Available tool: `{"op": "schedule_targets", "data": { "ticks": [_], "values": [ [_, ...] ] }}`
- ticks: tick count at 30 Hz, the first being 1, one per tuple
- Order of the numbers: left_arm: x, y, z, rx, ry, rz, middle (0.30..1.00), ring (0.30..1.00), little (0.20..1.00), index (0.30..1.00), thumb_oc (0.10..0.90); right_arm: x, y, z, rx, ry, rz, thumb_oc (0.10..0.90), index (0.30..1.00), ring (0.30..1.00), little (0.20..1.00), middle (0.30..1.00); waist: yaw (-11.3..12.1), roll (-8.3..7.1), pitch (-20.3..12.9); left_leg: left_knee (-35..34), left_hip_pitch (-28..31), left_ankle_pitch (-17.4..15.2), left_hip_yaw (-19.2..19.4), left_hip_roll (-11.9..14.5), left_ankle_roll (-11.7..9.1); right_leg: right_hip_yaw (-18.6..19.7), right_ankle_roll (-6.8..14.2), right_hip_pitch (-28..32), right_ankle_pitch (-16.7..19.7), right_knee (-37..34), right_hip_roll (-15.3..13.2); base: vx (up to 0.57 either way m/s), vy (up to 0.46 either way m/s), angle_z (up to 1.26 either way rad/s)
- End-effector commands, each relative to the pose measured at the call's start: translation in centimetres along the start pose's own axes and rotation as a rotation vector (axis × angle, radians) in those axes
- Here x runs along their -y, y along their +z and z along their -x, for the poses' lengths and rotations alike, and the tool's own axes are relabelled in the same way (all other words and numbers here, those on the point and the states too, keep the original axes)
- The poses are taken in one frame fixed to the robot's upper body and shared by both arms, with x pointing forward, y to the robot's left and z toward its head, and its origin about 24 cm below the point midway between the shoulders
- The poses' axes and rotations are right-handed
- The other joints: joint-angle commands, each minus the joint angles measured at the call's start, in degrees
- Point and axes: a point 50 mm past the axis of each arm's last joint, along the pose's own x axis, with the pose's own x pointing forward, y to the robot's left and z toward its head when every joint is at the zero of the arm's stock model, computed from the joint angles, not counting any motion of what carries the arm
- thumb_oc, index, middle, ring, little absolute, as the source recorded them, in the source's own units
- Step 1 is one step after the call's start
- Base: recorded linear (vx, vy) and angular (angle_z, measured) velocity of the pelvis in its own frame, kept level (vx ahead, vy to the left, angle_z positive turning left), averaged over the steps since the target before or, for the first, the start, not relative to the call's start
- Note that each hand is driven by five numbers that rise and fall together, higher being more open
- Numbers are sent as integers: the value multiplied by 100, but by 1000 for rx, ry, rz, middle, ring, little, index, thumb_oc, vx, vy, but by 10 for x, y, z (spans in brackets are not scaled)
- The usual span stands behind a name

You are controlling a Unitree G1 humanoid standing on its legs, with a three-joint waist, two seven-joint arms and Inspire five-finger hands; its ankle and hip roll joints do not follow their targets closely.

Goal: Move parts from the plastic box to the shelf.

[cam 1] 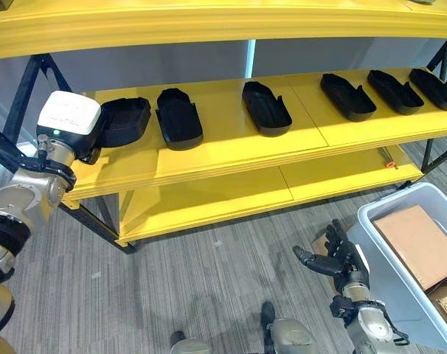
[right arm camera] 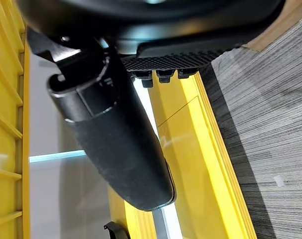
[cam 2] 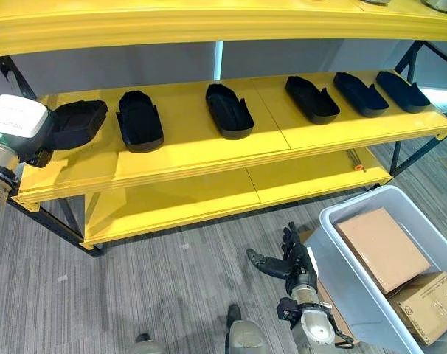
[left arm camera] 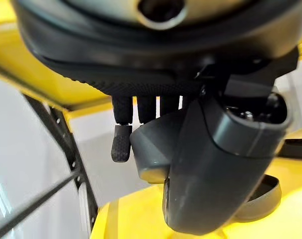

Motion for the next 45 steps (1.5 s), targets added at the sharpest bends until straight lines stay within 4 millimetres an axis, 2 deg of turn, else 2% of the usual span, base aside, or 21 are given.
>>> {"op": "schedule_targets", "data": {
  "ticks": [1,6,11,30,45],
  "values": [
    [-86,-57,-8,-250,350,60,300,300,300,300,400,5,52,-4,276,8,25,900,1000,1000,1000,1000,-119,152,-148,-5,143,550,-153,26,695,189,-239,7,118,895,-440,0,0,0],
    [-71,-54,-13,-267,274,77,300,300,300,300,400,5,56,-3,289,18,35,900,1000,1000,1000,1000,-152,134,-80,15,137,544,-156,15,700,189,-239,5,120,907,-439,0,0,0],
    [-72,-59,-14,-300,257,83,300,300,300,300,400,6,59,-1,301,17,41,900,1000,1000,1000,1000,-166,104,17,98,78,541,-168,8,697,192,-235,-60,151,918,-440,1,1,-3],
    [-50,-71,-15,-412,113,119,300,300,300,300,400,1,70,1,344,52,57,900,1000,1000,1000,1000,-271,27,195,322,-224,508,-199,-71,680,185,-239,-302,183,975,-549,2,3,-1],
    [-52,-76,-15,-440,87,114,300,300,300,300,400,-5,76,-1,370,92,67,900,1000,1000,1000,1000,-247,-78,195,479,-556,507,-246,-131,661,212,-233,-553,227,979,-655,2,7,0]
  ]
}}
